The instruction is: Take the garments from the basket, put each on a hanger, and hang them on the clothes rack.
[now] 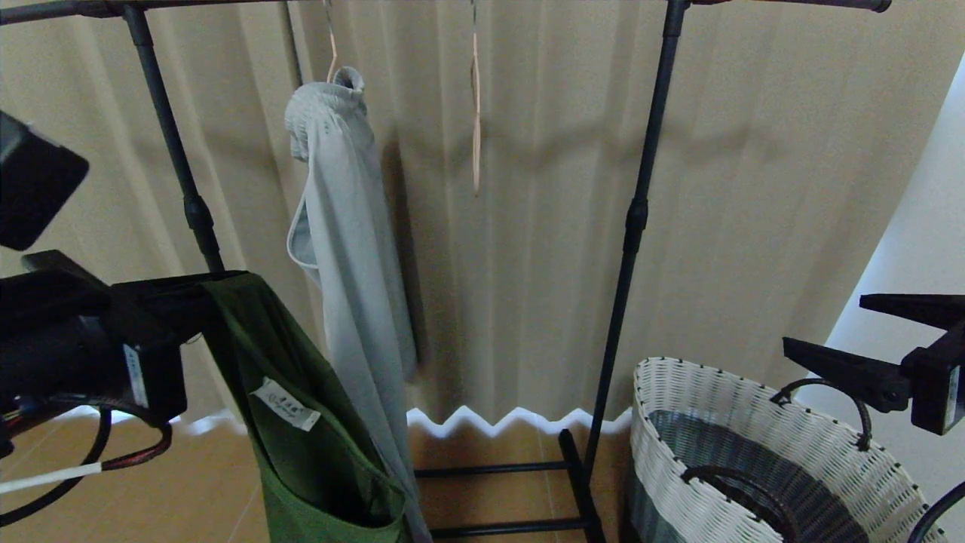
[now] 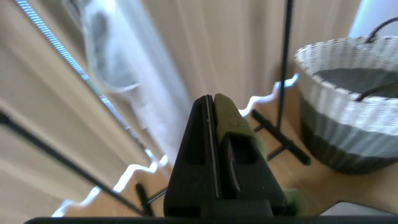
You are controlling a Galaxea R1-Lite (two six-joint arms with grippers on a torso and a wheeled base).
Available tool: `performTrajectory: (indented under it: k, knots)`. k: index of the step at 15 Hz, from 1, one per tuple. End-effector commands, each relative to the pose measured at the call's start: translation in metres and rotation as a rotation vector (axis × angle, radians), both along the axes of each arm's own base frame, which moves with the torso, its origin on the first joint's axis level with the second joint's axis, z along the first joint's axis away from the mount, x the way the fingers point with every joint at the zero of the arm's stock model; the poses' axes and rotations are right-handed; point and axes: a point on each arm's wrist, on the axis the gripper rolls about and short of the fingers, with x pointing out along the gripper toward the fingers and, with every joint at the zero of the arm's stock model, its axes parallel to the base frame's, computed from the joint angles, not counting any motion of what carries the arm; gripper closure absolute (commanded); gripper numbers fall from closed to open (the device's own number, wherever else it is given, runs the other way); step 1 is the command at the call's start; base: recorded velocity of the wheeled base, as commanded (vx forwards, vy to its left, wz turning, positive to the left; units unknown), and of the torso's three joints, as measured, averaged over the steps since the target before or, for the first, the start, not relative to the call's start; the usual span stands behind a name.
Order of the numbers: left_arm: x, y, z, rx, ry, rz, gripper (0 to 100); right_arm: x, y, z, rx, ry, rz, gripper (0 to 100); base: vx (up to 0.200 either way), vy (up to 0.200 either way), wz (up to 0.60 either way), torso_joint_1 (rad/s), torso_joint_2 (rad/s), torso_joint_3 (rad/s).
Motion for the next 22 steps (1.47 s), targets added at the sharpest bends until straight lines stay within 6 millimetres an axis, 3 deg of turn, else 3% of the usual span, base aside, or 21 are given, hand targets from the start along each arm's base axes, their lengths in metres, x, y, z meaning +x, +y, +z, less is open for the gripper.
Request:
performTrajectory:
  k: [1, 6, 10, 22]
  knots:
    - [-0.016, 0.017, 0.000, -0.021, -0.035, 0.047, 100, -0.009, -0.004, -0.005, 0.000, -0.002, -0.013, 0, 0.000, 0.000, 0.00, 0.000, 0.00, 0.000]
    - [-0.041, 0.040, -0.042, -0.019, 0.027, 0.134, 100, -0.027, -0.010, -0.023, 0.018, -0.096, -0.014, 0, 0.000, 0.000, 0.00, 0.000, 0.00, 0.000]
    - [-0.046, 0.042, -0.055, -0.150, 0.108, 0.145, 100, -0.026, -0.009, -0.029, 0.029, -0.130, -0.003, 0, 0.000, 0.000, 0.00, 0.000, 0.00, 0.000]
    - [-0.055, 0.046, -0.055, -0.175, 0.084, 0.114, 100, -0.028, -0.019, -0.029, -0.011, -0.159, -0.019, 0, 0.000, 0.000, 0.00, 0.008, -0.05, -0.045]
